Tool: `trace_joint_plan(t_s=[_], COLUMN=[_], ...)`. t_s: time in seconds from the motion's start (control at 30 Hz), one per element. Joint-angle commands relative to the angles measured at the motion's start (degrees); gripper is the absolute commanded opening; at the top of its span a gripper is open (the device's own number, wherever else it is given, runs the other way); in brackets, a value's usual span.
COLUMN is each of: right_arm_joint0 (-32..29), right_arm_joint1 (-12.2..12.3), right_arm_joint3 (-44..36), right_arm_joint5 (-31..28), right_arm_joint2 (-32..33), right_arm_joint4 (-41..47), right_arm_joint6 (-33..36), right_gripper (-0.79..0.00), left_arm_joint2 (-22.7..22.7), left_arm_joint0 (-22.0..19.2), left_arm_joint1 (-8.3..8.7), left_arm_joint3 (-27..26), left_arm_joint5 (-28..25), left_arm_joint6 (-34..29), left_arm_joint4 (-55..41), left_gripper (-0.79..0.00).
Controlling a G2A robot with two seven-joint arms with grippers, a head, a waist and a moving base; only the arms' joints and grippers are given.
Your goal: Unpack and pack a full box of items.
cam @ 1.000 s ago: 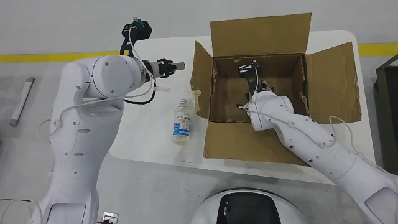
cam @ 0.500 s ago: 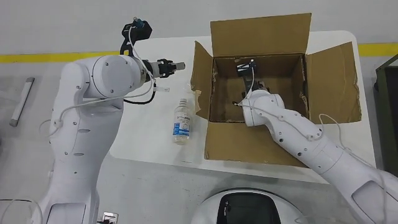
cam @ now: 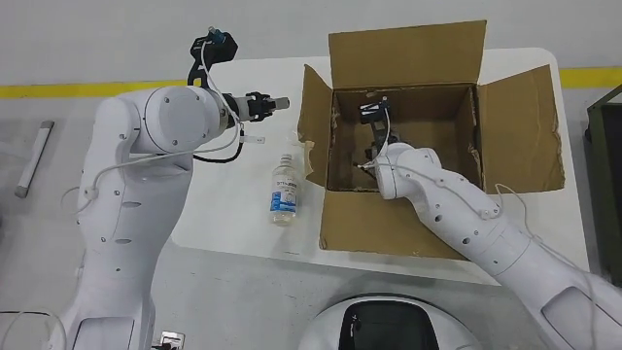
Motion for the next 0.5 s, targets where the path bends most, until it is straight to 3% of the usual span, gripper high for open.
trace_joint_plan(t_s=[0.0,0.47], right_arm_joint0=[-0.38,-1.55], right_arm_joint1=[-0.02,-1.25], right_arm_joint3=[-0.4,1.41], right_arm_joint5=[0.89,-0.14], right_arm_joint2=[0.75,1.31], right_arm_joint4=[-0.81,-4.6], right_arm_joint6=[-0.08,1.56], right_gripper=[-0.443,-0.471], left_arm_joint2=[0.0,0.0], left_arm_joint0=[0.0,0.0], left_arm_joint1=[0.0,0.0], left_arm_joint3=[0.0,0.0], left_arm_joint5=[0.0,0.0], left_arm_joint6=[0.0,0.0], left_arm_joint4=[0.0,0.0], left_gripper=[0.0,0.0])
